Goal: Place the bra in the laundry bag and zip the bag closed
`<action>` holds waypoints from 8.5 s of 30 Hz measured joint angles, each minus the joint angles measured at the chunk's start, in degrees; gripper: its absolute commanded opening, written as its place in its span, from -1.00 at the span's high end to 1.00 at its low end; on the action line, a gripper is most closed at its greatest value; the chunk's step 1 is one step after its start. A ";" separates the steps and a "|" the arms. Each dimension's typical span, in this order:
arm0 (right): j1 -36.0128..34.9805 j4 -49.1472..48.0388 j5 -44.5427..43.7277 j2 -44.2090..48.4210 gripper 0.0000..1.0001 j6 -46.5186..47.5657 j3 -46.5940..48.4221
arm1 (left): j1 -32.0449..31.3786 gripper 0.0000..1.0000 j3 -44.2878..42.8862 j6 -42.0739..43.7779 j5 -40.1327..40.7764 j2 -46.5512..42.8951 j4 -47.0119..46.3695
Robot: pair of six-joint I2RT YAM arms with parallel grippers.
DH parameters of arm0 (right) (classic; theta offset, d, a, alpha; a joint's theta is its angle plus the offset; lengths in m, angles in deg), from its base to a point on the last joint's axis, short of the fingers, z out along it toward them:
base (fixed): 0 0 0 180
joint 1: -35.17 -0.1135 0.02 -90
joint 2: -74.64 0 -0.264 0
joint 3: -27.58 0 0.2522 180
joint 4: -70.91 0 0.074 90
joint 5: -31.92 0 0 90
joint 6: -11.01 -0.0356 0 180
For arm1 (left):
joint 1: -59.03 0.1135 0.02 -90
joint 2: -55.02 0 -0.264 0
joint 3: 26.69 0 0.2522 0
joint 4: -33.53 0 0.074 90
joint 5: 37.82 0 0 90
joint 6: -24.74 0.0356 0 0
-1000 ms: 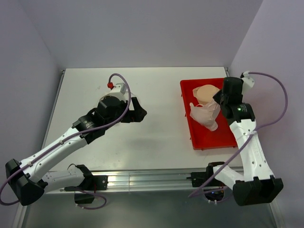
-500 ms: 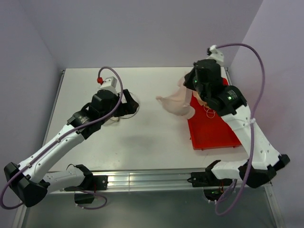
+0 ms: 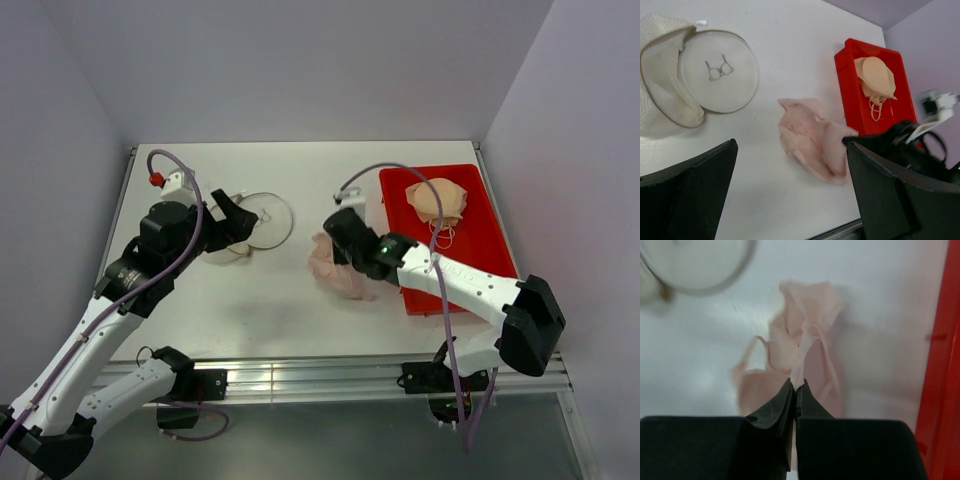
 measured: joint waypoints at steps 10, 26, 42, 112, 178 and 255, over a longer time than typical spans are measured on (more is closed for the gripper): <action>-14.71 -3.80 -4.11 1.01 1.00 -1.09 -12.02 | 0.13 -0.93 9.49 -2.69 -4.39 -0.72 -1.14; -26.38 6.38 -9.75 -1.95 -0.59 -11.39 -9.29 | 0.13 -0.83 22.40 -6.47 -10.82 4.92 -12.17; -26.12 17.07 -8.11 24.79 -0.71 -35.80 -20.31 | -15.45 -0.77 24.52 -8.07 -7.34 18.21 -20.46; -14.27 1.66 -13.05 39.01 1.00 -45.16 -25.46 | -6.95 -0.46 -12.57 -10.64 38.60 28.15 23.19; 0.94 -28.76 32.11 -4.24 1.00 -7.37 -8.09 | 3.23 1.00 13.27 -0.39 3.17 8.74 4.68; -0.48 -19.85 27.12 -15.39 1.00 -11.65 -8.96 | -18.10 0.99 19.21 -0.57 -5.81 17.51 -25.27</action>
